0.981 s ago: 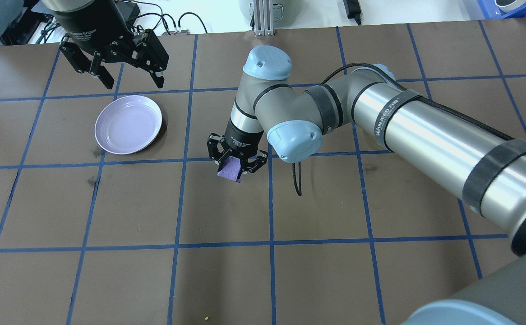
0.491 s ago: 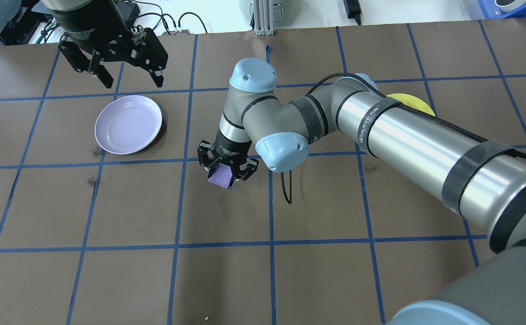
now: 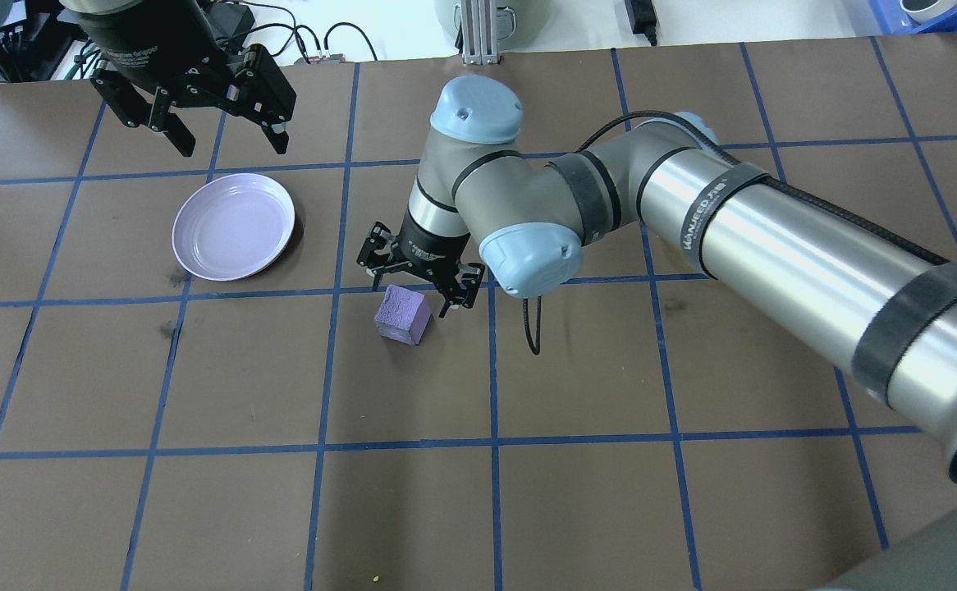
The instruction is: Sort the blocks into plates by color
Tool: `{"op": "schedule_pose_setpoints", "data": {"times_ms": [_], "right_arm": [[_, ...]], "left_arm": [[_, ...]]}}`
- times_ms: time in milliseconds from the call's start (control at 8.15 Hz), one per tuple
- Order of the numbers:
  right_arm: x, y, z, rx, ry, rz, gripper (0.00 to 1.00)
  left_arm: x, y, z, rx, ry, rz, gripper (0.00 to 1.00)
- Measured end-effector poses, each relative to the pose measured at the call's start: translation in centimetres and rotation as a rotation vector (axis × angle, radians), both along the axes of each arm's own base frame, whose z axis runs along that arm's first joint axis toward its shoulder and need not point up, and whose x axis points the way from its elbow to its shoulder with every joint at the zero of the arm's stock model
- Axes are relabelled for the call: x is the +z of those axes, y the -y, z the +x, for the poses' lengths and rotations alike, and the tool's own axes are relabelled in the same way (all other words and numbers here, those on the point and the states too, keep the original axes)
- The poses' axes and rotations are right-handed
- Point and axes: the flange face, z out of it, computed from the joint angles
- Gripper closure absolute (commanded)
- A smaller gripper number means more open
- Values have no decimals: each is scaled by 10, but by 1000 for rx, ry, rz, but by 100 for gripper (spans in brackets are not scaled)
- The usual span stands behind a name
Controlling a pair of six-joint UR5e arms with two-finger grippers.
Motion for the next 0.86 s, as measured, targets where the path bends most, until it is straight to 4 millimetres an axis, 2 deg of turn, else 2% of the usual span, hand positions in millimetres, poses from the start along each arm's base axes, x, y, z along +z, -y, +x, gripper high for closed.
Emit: {"op": "schedule_pose_setpoints", "data": {"times_ms": [245,613,736,858], "right_arm": [[23,24,-72,96,-80,-74,0],[54,39,-172,320,-265,-163,0],[63,40,-193,384,-306,-182,0],[69,36,-205,424,-343,-169,0]], "left_arm": [[-1,1,0,0,1,2,0],[-3,2,1,1,2,5,0],[-5,4,1,1,2,9,0],[-7,4,1,1,2,12,0]]}}
